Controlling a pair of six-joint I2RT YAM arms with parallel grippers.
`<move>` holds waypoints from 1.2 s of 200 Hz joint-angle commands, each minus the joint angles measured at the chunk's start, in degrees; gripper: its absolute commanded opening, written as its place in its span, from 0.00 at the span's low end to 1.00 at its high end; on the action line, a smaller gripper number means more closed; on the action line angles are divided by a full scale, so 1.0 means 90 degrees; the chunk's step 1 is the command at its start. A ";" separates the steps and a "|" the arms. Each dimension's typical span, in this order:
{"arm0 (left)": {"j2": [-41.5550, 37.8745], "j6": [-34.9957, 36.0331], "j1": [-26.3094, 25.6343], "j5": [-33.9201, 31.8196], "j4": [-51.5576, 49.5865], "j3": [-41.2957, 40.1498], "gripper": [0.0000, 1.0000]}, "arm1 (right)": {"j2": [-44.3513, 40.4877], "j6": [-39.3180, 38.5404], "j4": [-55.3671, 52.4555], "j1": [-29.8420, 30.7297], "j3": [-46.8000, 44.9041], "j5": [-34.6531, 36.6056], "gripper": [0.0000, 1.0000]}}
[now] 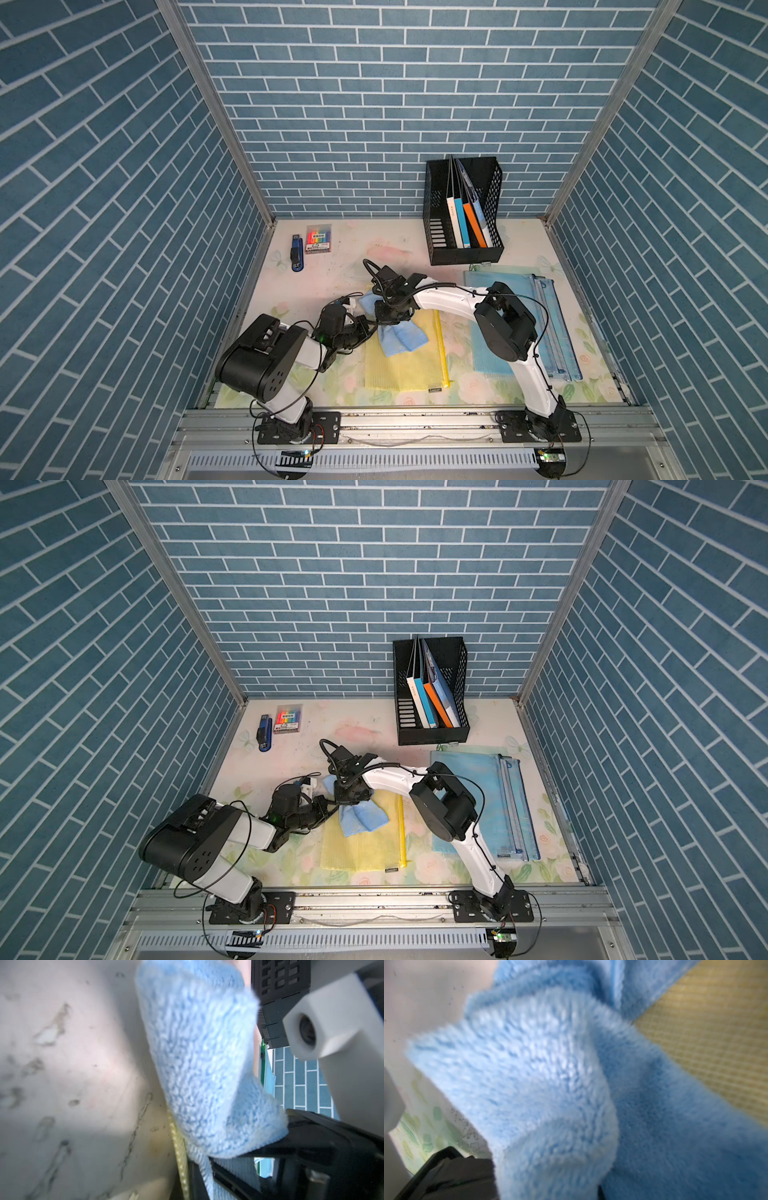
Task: Wipe the document bag
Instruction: Wipe the dirt from the document bag.
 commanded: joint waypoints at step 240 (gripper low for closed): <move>0.0350 -0.0711 -0.0043 -0.0176 0.0740 -0.0384 0.00 | -0.0740 -0.0366 -0.0960 -0.0971 -0.0891 0.1406 0.00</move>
